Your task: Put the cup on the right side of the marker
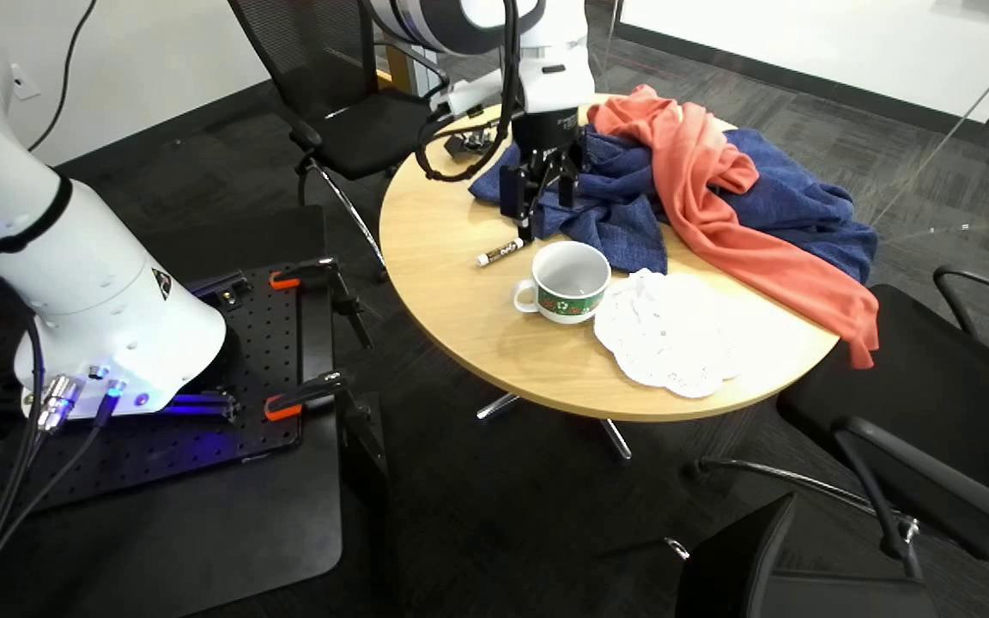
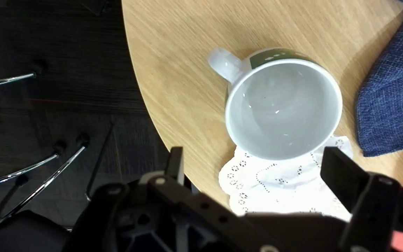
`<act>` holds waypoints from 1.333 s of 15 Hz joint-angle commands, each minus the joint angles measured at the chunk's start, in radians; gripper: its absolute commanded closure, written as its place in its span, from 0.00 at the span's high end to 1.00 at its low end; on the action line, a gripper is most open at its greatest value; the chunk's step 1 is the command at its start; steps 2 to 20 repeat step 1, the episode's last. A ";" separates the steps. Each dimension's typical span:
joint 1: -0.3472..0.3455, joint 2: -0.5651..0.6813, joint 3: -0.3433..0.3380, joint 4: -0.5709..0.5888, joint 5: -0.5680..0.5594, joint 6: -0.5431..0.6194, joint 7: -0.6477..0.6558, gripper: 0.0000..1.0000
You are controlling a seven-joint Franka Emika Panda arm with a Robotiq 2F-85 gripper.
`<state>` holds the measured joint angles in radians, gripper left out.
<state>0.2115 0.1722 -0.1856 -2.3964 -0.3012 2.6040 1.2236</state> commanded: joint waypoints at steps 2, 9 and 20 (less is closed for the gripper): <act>-0.042 -0.010 0.043 -0.005 -0.011 -0.004 0.006 1.00; -0.042 -0.010 0.043 -0.005 -0.011 -0.004 0.006 1.00; -0.042 -0.010 0.043 -0.005 -0.011 -0.004 0.006 1.00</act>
